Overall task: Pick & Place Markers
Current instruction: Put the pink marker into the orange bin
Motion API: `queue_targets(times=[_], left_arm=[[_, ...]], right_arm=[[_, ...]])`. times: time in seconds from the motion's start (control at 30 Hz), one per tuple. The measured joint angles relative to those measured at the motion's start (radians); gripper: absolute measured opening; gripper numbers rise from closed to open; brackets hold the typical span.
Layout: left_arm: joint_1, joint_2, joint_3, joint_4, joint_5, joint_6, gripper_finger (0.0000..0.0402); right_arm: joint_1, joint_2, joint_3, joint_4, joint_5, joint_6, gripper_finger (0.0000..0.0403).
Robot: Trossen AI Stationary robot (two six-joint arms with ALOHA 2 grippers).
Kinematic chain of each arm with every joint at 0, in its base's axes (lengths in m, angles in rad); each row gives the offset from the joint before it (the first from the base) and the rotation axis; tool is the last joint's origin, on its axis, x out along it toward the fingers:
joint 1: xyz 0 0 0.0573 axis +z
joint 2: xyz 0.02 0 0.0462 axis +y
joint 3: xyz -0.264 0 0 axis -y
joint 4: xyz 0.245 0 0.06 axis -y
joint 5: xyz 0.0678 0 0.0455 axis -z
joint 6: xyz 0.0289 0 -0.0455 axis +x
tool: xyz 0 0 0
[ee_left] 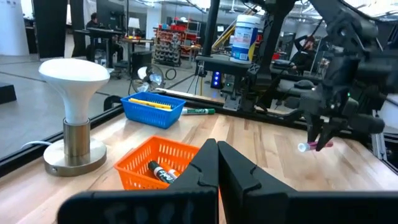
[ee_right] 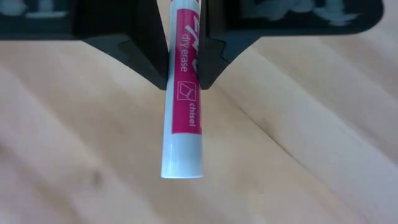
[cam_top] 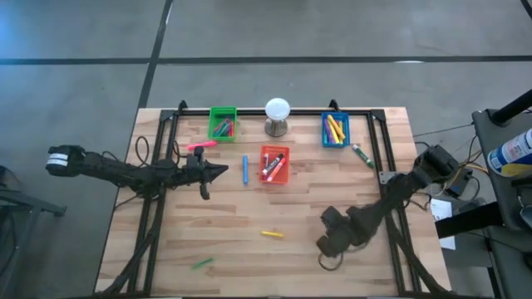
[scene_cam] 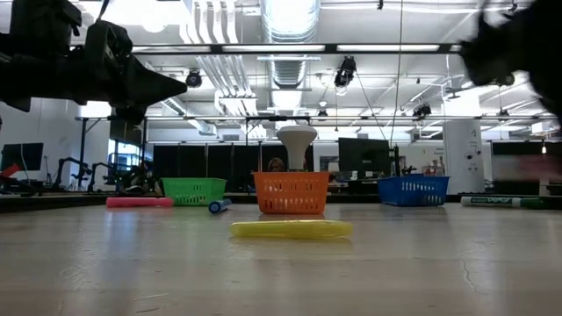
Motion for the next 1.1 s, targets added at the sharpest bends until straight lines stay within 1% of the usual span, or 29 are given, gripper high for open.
queue_targets(times=[0.1, 0.17, 0.23, 0.3, 0.4, 0.47, 0.53, 0.63, 0.77, 0.97, 1.1], left_arm=[[0.000, -0.001, 0.000, 0.001, -0.001, 0.000, 0.0000], [0.000, -0.001, 0.000, 0.001, 0.000, 0.000, 0.0000], [0.000, 0.000, 0.000, 0.001, -0.001, -0.003, 0.0000], [0.000, 0.000, 0.000, 0.001, -0.001, -0.003, 0.0000], [0.000, 0.001, 0.000, 0.000, -0.001, -0.003, 0.0000], [0.000, 0.000, 0.000, -0.008, -0.002, -0.004, 0.0000], [0.000, 0.001, 0.000, -0.014, -0.002, -0.008, 0.0000], [0.000, 0.001, 0.000, -0.018, -0.002, -0.016, 0.0000], [0.000, -0.001, 0.001, -0.017, -0.002, -0.017, 0.0000], [0.000, -0.001, 0.002, -0.019, -0.002, -0.023, 0.0000], [0.000, -0.001, 0.002, -0.020, -0.002, -0.030, 0.0000]], right_arm=[[-0.117, -0.043, 0.034, 0.000, 0.054, -0.130, 0.0060], [-0.221, -0.058, 0.070, 0.010, 0.086, -0.235, 0.0060], [-0.335, -0.057, 0.106, 0.017, 0.094, -0.362, 0.0060], [-0.446, -0.029, 0.147, 0.066, 0.084, -0.487, 0.0060], [-0.582, 0.023, 0.227, 0.140, 0.028, -0.657, 0.0060], [-0.660, 0.066, 0.291, 0.160, -0.001, -0.732, 0.0060], [-0.724, 0.109, 0.344, 0.153, -0.020, -0.767, 0.0060], [-0.793, 0.168, 0.412, 0.156, -0.062, -0.775, 0.0060], [-0.840, 0.242, 0.484, 0.155, -0.130, -0.745, 0.0071], [-0.874, 0.350, 0.560, 0.153, -0.161, -0.727, 0.0073], [-0.876, 0.409, 0.590, 0.124, -0.176, -0.756, 0.0081]])
